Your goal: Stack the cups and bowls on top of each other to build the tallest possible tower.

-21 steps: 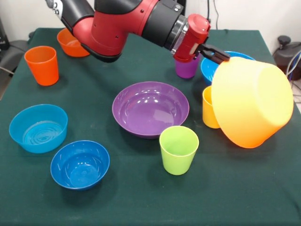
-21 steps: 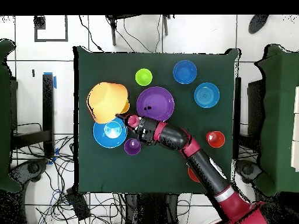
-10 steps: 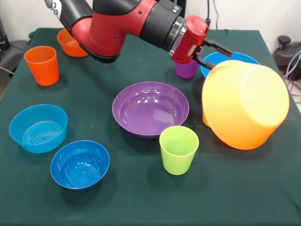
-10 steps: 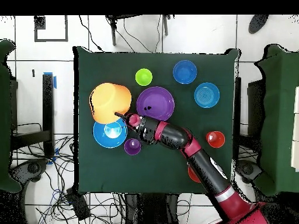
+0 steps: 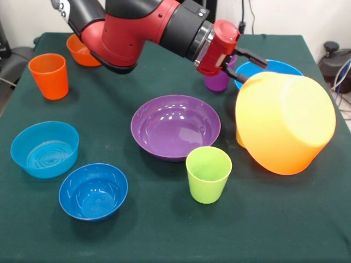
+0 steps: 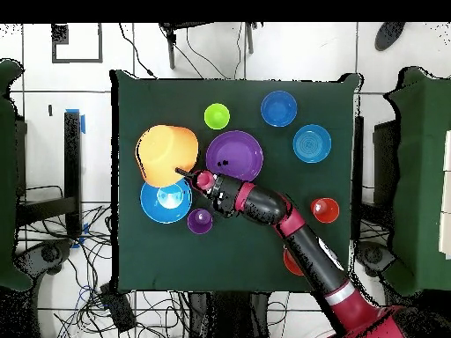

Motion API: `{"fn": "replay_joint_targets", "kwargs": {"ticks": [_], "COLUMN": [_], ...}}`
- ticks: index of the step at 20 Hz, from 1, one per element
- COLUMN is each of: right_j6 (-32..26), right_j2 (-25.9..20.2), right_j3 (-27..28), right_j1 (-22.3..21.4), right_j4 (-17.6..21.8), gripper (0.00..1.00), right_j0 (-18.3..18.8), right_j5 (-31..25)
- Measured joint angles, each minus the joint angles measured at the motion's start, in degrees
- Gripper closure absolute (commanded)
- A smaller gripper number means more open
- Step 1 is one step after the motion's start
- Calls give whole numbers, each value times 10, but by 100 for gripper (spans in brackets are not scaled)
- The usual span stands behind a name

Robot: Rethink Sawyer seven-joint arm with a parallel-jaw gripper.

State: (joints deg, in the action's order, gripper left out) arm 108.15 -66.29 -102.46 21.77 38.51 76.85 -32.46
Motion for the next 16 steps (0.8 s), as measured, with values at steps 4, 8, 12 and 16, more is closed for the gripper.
{"fn": "replay_joint_targets", "kwargs": {"ticks": [4,8,12,16], "right_j6": [0,0,0,0], "right_j2": [1,6,20,29], "right_j3": [0,0,0,0], "right_j1": [-9,-38,-76,-106], "right_j4": [0,4,12,20], "gripper": [0,0,0,0], "right_j0": [-1,-10,-25,-36], "right_j5": [0,0,0,0]}}
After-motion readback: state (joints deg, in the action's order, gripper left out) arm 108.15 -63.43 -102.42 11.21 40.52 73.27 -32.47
